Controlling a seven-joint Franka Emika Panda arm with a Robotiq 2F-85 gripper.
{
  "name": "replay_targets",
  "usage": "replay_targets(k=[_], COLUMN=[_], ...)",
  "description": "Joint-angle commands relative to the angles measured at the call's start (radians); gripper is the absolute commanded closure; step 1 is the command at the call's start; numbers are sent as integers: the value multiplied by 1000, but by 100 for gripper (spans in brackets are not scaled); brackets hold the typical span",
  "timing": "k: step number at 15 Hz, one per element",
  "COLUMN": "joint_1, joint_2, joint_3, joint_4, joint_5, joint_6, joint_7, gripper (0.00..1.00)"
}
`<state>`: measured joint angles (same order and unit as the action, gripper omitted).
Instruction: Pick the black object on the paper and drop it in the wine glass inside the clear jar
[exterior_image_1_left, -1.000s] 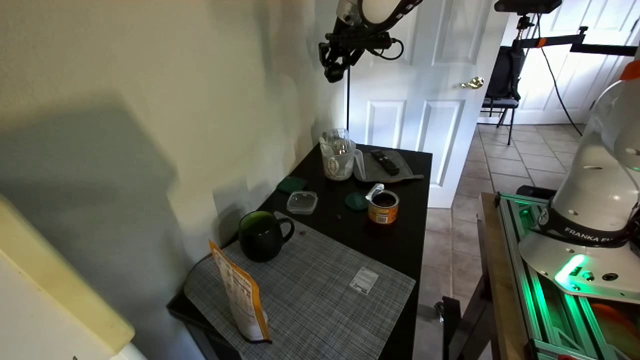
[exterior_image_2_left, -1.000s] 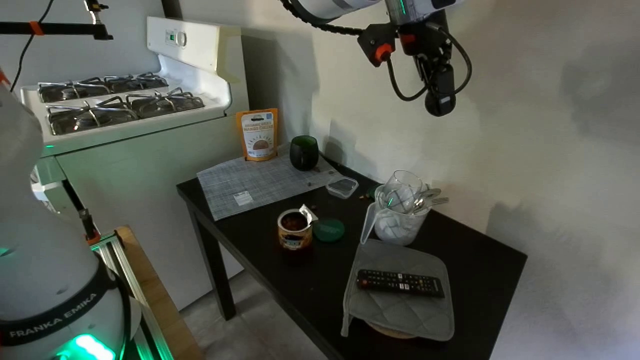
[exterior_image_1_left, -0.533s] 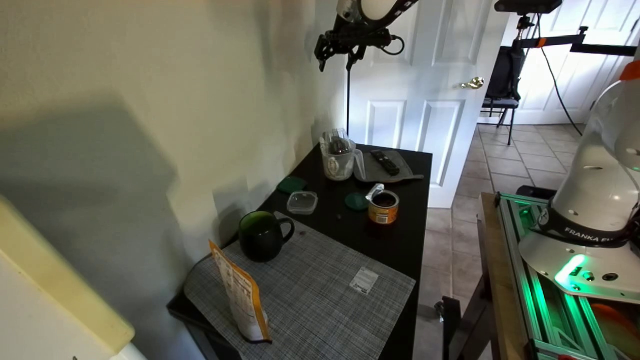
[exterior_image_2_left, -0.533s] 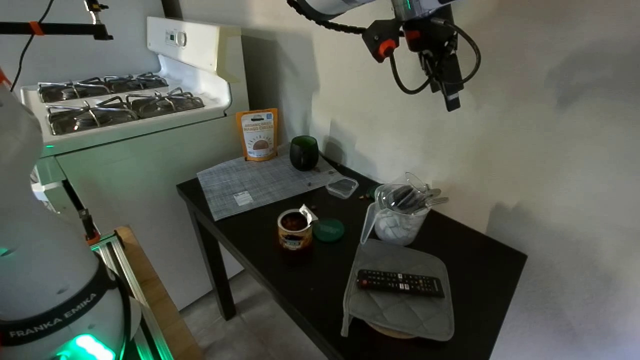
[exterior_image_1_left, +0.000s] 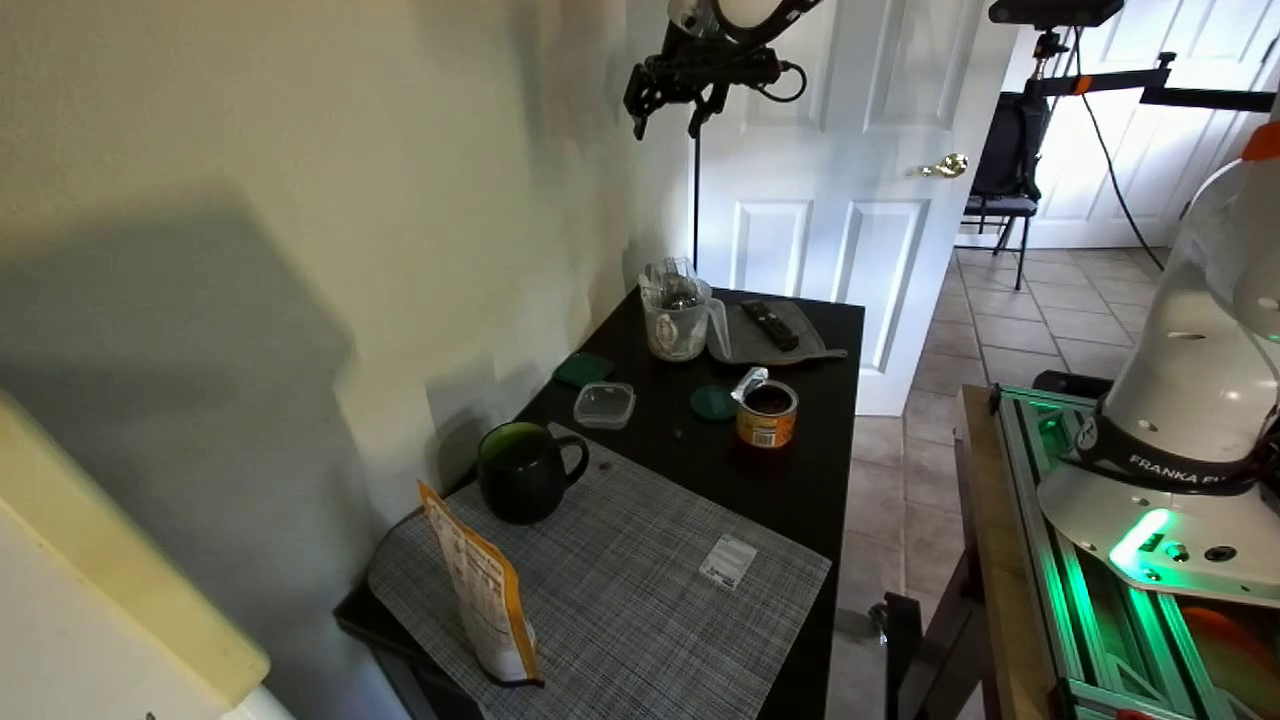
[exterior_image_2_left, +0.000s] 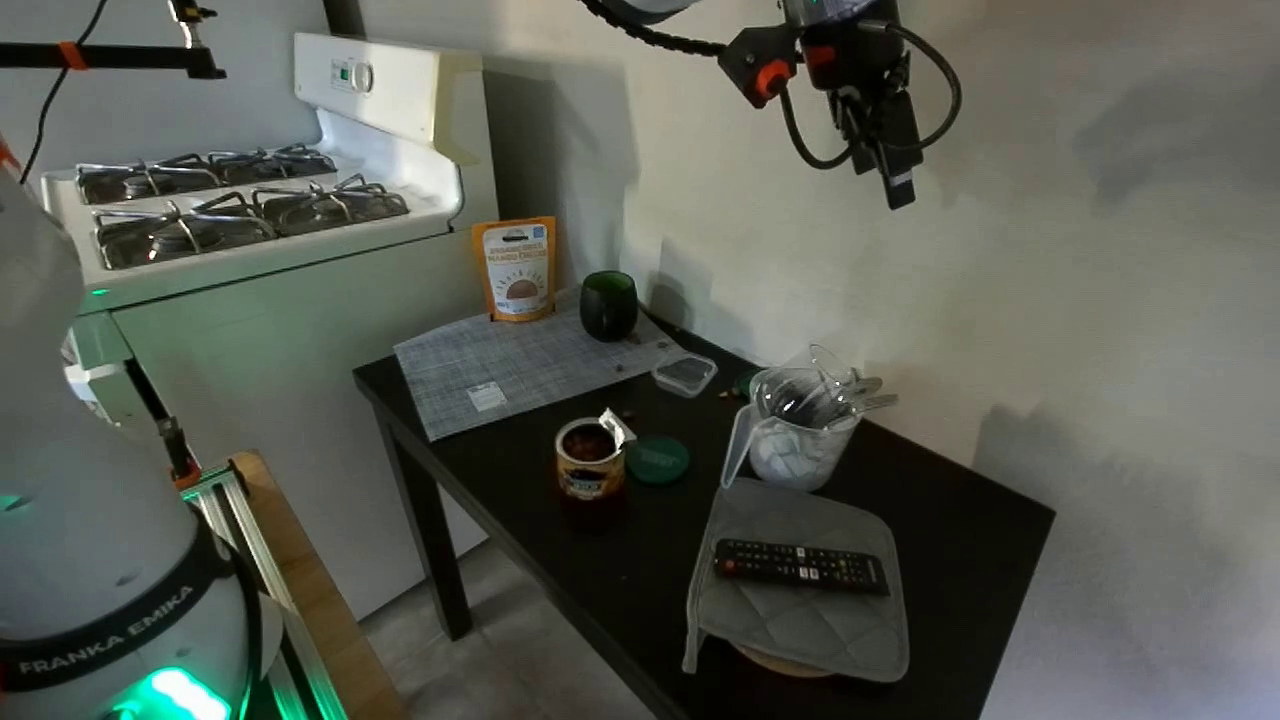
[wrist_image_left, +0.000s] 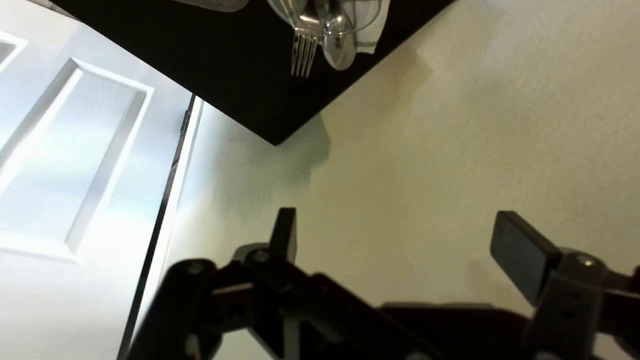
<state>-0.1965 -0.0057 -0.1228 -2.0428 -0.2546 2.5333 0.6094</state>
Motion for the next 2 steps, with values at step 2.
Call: replay_targets(k=[2], joint_1=[13], joint_2=[2], joint_3=[-15], joint_4=[3], joint_5=[3], joint_6=[-2], joint_7=[-5], gripper=[0])
